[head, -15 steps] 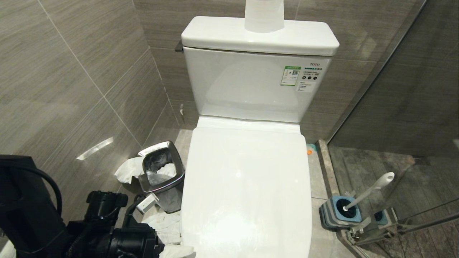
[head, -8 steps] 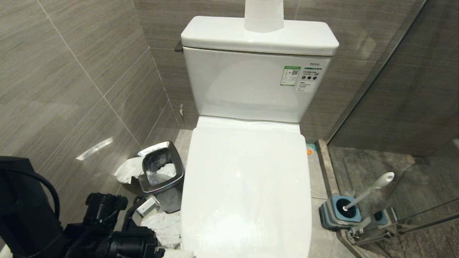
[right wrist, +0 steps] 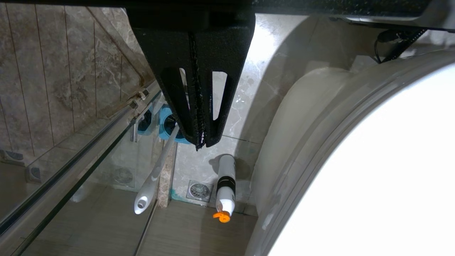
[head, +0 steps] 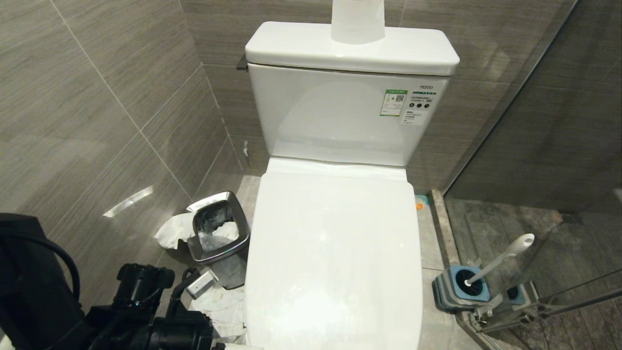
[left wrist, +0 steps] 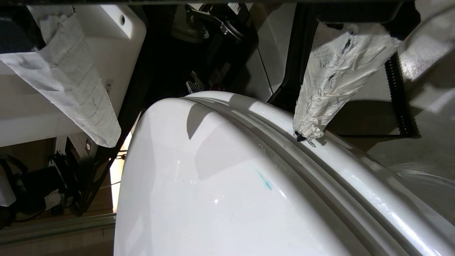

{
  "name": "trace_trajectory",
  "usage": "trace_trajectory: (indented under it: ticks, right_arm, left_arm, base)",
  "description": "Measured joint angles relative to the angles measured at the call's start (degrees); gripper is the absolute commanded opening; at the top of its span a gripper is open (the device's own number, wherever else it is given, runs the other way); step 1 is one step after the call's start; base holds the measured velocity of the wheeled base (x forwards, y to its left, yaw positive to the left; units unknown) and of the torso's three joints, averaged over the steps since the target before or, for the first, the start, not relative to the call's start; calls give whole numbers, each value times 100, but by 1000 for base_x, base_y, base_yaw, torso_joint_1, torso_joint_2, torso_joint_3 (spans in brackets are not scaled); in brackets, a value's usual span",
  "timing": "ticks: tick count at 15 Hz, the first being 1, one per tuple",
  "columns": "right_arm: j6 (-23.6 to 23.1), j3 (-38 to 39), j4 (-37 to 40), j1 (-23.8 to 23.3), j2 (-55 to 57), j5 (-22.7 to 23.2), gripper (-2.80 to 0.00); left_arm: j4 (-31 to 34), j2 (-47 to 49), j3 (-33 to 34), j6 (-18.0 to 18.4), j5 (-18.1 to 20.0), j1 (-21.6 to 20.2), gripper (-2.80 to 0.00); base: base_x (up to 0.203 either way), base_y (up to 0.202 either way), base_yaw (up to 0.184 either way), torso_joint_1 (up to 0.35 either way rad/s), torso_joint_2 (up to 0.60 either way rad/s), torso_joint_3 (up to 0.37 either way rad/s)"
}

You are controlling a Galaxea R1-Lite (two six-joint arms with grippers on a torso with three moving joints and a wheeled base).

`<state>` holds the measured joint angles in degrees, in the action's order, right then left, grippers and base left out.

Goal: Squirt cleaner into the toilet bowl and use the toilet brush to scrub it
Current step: Use the left hand to lift the toilet lid slightly

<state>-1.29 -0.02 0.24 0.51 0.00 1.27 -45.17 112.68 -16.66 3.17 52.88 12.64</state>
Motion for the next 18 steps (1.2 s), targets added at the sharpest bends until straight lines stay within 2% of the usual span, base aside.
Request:
trace_trajectory:
  ticks: [14, 16, 18]
  right_arm:
    - [0, 0, 0, 1, 0, 4, -280]
    - [0, 0, 0, 0, 0, 5, -280]
    - [0, 0, 0, 0, 0, 2, -280]
  left_arm:
    - [60, -107, 179, -74, -36, 513, 0]
    - [53, -122, 189, -96, 7, 527, 0]
    - [52, -139, 190, -170, 228, 530, 0]
  base:
    - [0, 0, 0, 0, 0, 0]
    - [0, 0, 0, 0, 0, 0]
    - [0, 0, 0, 0, 0, 0]
